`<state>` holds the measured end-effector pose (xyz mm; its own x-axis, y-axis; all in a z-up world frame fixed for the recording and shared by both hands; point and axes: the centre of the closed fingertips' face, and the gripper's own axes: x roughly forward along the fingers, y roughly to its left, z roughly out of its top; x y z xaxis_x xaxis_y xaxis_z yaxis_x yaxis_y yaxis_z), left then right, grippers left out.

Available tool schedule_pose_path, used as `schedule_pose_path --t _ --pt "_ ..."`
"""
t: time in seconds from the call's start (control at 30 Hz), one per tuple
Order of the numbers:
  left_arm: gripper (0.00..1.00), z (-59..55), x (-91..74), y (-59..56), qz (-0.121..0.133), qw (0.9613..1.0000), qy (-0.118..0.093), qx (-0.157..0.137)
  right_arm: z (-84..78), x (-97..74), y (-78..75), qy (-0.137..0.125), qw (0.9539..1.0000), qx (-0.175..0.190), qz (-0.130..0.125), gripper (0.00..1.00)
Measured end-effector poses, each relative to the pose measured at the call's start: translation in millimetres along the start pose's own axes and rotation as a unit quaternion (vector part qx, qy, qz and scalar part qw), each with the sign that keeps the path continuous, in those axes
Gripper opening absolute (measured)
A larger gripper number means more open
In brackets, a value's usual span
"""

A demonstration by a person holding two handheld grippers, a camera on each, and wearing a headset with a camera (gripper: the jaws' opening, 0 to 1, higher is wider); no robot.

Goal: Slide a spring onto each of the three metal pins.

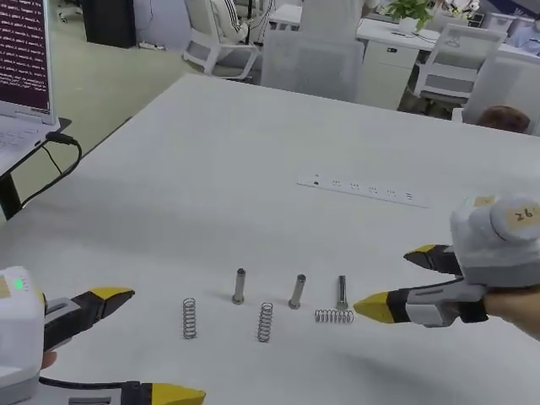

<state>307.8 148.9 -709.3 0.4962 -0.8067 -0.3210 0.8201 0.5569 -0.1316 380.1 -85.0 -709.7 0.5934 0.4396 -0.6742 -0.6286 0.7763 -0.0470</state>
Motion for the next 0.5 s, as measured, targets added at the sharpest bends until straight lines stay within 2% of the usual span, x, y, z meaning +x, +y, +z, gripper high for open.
schedule_pose_path --t 0.07,0.5 --pt "0.9 0.2 0.3 0.3 0.0 1.0 -0.001 0.0 0.1 4.2 -2.4 0.004 0.9999 0.014 0.0 0.69" --pt "0.89 2.9 0.2 -1.3 -0.002 1.0 -0.004 -0.002 0.2 29.0 -14.7 0.024 0.9988 0.043 -0.011 0.53"
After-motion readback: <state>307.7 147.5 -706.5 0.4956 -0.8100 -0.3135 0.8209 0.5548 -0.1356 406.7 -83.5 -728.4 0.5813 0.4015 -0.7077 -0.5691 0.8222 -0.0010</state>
